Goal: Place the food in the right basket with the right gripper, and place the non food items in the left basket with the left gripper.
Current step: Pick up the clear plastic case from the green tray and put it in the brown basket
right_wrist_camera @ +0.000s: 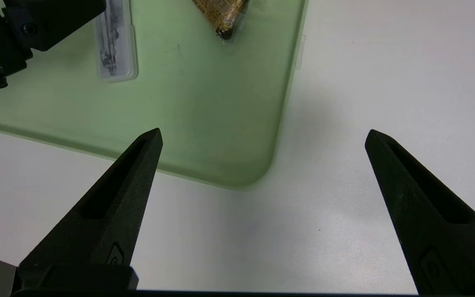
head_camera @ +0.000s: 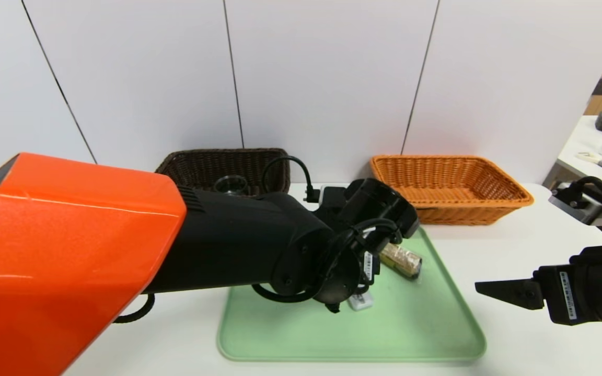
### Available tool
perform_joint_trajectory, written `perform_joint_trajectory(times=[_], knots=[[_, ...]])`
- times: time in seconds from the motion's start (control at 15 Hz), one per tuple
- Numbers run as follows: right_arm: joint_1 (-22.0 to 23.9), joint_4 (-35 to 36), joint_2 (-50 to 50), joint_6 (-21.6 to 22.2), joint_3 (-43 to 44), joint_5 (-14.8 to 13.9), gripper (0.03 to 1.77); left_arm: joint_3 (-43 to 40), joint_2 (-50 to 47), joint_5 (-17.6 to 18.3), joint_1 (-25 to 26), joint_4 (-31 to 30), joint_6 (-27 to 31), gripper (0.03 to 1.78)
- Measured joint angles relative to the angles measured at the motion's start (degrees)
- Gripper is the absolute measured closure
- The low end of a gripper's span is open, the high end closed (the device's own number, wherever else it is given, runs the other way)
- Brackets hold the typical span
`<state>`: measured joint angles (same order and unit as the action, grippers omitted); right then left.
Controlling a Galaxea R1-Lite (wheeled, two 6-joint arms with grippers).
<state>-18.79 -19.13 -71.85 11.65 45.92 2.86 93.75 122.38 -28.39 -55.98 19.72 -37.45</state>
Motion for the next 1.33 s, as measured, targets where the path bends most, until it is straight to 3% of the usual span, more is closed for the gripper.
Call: perform_joint_trajectory(times=[0.33, 0.53, 1.33], knots=[[0.7, 0.1, 0.7, 0.0, -0.9, 0.0, 0.10, 12.2, 4.4, -0.3, 0.0, 11.9, -3.0, 0.12], [1.0, 0.1, 0.9, 0.0, -0.9, 0.0, 0.10, 18.0, 7.3, -2.3, -0.1, 18.5, -3.2, 0.12], [1.1, 0.7, 1.7, 0.0, -1.9, 0.0, 0.10, 19.4, 11.1, -3.1, -0.4, 18.9, -3.2, 0.12]])
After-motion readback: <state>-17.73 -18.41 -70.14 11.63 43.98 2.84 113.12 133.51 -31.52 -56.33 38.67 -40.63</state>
